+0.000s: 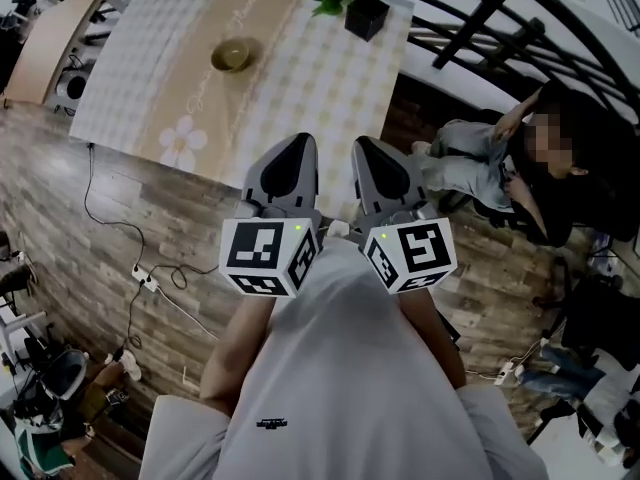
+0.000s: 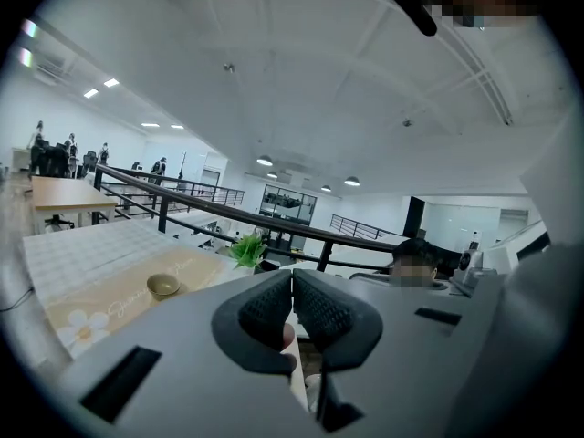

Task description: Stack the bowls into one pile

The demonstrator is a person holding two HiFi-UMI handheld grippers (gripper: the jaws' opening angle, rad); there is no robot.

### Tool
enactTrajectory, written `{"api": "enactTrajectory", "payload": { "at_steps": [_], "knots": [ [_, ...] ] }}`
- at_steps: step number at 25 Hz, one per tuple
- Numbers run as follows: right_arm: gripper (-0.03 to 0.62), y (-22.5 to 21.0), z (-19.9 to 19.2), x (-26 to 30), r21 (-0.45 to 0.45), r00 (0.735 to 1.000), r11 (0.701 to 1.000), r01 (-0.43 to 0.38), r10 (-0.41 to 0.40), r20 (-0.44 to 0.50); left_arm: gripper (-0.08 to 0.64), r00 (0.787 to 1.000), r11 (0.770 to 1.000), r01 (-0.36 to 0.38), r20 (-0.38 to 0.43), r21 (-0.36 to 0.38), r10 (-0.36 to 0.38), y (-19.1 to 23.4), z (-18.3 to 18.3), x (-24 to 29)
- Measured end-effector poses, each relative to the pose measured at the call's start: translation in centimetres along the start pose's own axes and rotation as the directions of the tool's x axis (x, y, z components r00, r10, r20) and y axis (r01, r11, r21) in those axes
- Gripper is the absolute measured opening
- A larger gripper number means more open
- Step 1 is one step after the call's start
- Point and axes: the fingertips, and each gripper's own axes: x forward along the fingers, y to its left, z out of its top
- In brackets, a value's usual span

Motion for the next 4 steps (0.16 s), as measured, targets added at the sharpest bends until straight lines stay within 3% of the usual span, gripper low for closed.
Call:
{"api": "enactTrajectory", "payload": {
  "at_steps": [4],
  "knots": [
    [0.037, 0.95, 1.08, -0.62, 0.021, 1.0, 0.999, 0.03, -0.03, 0.007, 0.023, 1.0, 0.999, 0.028, -0.012, 0.043, -0.028, -0.29, 0.98, -1.01]
  ]
}}
